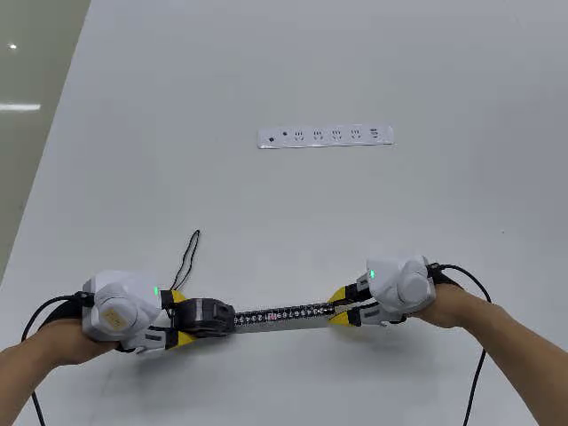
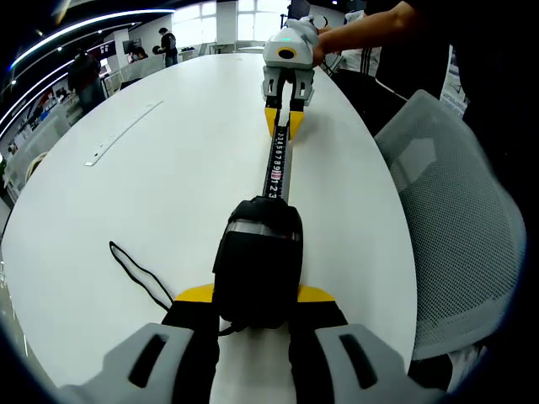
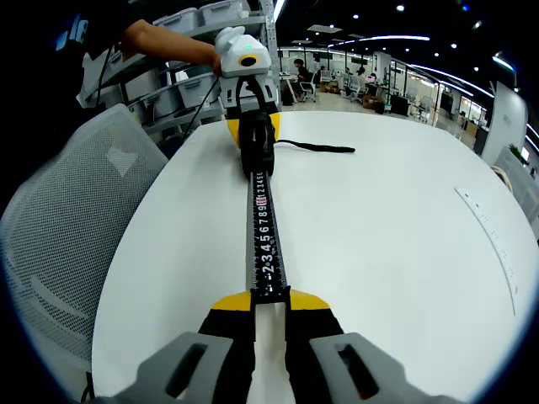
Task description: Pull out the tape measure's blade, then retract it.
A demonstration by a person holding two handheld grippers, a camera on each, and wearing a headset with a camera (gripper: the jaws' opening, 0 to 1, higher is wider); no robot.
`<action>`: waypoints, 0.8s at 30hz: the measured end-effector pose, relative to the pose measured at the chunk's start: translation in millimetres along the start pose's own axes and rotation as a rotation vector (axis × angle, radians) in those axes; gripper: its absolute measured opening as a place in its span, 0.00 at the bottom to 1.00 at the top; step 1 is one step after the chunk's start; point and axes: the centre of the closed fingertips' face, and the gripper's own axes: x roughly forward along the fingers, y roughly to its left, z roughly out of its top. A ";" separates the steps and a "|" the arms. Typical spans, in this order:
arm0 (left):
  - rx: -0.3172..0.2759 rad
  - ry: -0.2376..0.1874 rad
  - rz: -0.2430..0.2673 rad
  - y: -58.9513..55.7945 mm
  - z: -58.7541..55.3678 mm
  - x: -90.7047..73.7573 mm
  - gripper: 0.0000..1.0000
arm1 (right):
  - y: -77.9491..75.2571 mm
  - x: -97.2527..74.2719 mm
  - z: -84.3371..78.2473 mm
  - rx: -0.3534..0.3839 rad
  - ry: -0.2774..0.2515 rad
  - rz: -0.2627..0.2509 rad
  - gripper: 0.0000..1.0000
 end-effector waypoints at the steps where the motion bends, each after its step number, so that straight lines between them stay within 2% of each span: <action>1: 0.000 0.000 0.000 0.1 0.1 0.0 0.27 | -0.1 -0.3 -0.3 0.002 0.000 0.000 0.10; 24: 0.003 0.001 -0.001 0.5 -0.9 -0.1 0.27 | 0.3 -7.7 -7.7 0.008 0.006 -0.006 0.10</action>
